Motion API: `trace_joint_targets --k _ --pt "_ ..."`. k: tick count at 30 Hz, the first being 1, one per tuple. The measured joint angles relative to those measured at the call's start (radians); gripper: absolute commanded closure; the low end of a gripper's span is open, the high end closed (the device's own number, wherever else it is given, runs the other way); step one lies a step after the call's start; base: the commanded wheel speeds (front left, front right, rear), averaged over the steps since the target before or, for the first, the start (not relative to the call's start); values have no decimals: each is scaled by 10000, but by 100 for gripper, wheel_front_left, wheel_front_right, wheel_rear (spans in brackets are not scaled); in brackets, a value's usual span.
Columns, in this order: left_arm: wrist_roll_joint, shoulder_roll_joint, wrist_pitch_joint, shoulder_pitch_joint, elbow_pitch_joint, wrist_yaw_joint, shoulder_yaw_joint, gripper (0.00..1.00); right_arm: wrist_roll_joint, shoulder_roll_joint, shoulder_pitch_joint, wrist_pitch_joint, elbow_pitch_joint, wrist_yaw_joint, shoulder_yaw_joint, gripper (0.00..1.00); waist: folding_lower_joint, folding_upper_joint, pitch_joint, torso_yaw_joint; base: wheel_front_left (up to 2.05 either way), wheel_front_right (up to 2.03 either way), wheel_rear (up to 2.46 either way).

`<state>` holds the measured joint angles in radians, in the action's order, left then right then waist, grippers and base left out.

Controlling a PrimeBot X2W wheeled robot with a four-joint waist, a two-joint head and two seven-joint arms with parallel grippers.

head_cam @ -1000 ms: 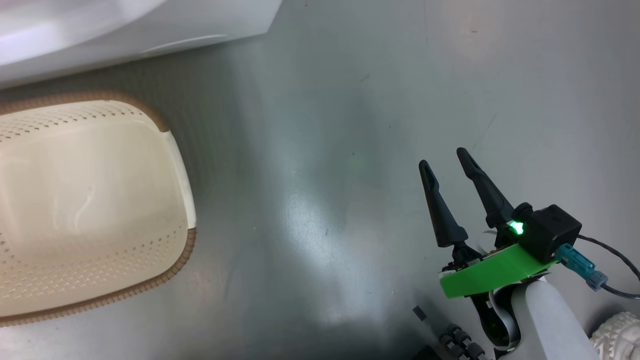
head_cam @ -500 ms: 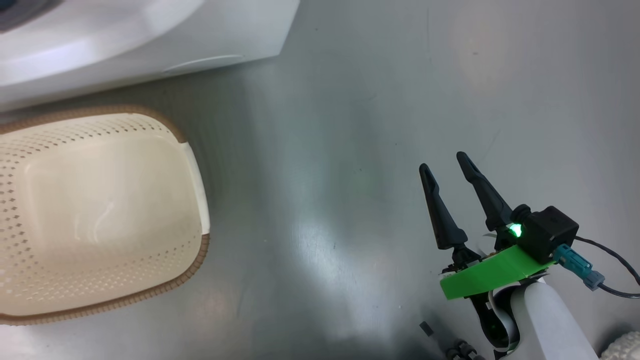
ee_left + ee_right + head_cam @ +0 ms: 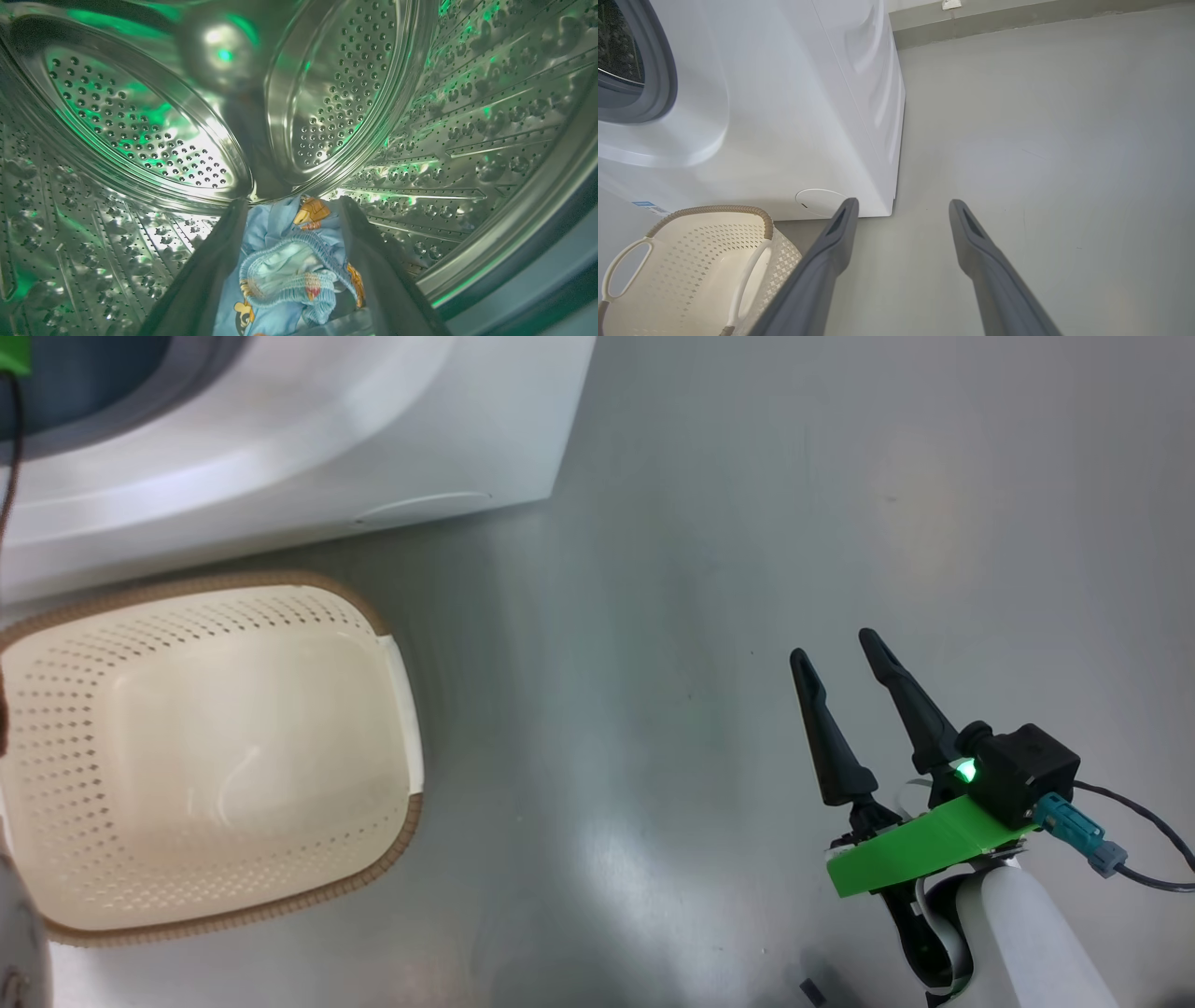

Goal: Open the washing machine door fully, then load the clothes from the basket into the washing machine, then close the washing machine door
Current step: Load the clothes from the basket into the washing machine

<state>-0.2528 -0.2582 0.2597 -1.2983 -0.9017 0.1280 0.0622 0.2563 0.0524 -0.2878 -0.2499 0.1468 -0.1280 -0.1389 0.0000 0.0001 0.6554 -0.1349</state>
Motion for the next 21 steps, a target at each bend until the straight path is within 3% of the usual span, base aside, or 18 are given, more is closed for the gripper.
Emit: trace_joint_targets --k 21 --pt "-623 709 -2 3379 2125 0 -148 0 -364 15 145 0 416 0 364 0 0 0 -1766 621 0 0 0"
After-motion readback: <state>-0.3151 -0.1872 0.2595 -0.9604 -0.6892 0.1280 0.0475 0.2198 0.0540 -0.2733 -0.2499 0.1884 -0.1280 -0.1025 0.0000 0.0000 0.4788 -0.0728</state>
